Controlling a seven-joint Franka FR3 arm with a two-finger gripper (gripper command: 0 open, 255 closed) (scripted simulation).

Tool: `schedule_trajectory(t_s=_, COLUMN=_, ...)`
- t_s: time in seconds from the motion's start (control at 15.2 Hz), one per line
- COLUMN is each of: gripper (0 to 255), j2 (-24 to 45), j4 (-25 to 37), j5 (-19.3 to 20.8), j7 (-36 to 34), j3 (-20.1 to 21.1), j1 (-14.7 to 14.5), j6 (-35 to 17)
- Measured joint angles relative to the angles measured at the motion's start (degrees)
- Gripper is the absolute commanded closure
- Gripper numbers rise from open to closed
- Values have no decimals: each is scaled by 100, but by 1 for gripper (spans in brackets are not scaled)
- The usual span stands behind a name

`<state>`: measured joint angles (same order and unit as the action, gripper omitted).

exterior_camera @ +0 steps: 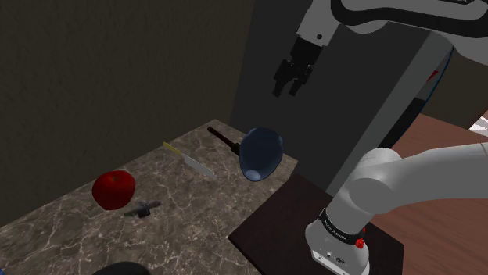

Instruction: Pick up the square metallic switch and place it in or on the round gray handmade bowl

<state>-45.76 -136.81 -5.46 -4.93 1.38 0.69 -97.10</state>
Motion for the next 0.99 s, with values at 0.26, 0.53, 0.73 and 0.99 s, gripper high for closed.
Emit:
schedule_trajectory(t_s=0.26, gripper=0, j2=192, j4=-146, j5=-49, j7=88, j3=106, j1=-116, j6=-359)
schedule_trajectory(t_s=0.53, gripper=0, j2=665, j4=-284, j5=-163, j7=181, j3=371, j1=-351, j6=-1023)
schedule_trajectory(t_s=0.73, gripper=0, j2=1053, j4=-430, j5=-236, j7=254, j3=581, j1=-523, j6=-1595)
schedule_trajectory(t_s=0.99, gripper=0, j2=1657, j4=-445, j5=-279, j7=348, j3=852, j1=-722, j6=-2274)
